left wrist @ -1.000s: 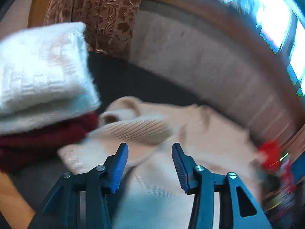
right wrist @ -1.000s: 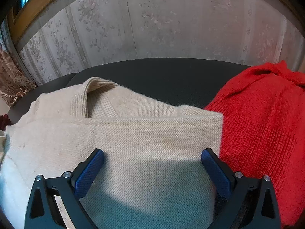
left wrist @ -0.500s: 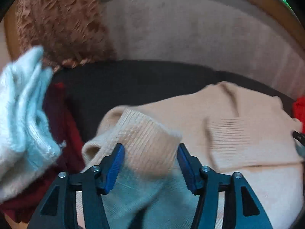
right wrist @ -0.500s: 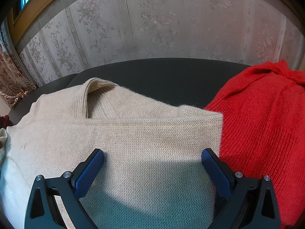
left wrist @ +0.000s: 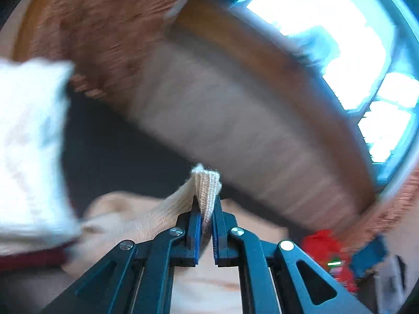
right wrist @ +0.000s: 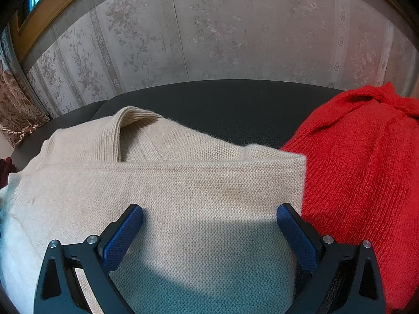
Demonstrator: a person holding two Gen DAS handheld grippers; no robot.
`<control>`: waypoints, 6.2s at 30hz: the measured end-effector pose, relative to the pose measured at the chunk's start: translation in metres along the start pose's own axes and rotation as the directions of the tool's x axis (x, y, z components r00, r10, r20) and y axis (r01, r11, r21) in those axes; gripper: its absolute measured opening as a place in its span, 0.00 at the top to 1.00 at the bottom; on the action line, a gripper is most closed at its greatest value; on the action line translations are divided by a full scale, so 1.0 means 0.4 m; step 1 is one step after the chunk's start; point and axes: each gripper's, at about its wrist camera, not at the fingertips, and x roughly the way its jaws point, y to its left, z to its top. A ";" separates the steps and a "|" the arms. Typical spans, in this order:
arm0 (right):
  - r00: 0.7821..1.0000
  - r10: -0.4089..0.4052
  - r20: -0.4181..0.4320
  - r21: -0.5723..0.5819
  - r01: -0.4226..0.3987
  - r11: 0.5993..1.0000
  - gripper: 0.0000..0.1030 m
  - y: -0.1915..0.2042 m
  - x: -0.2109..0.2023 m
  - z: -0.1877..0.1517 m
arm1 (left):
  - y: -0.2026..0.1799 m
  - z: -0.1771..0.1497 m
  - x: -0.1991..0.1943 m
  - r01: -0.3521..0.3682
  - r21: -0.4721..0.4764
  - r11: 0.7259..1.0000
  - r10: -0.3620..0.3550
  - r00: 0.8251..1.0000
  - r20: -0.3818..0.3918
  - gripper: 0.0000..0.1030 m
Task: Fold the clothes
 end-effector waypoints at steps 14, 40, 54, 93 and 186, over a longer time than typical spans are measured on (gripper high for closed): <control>1.000 0.011 0.001 0.008 -0.011 1.000 0.00 0.023 0.026 -0.001 | -0.449 -0.400 0.252 0.441 0.293 0.848 -0.233 0.809 -0.540 0.88; 0.968 0.242 -0.066 -0.629 -0.229 0.743 0.01 0.407 -0.245 -0.259 | 0.043 -0.425 0.053 0.098 0.010 0.995 -0.088 0.926 -0.368 0.79; 0.971 0.162 -0.174 -0.562 -0.234 0.793 0.90 0.381 -0.217 -0.269 | 0.077 -0.444 0.025 0.151 -0.024 0.988 -0.150 0.930 -0.335 0.79; 0.789 0.589 0.178 0.661 -0.539 0.522 0.33 0.000 -0.033 -0.183 | 0.140 -0.382 0.004 0.168 -0.195 0.966 -0.228 0.909 -0.350 0.73; 0.903 0.398 0.162 0.737 -0.379 0.560 0.63 -0.107 -0.098 -0.241 | 0.208 -0.294 0.129 0.057 -0.390 0.919 -0.148 0.967 -0.208 0.59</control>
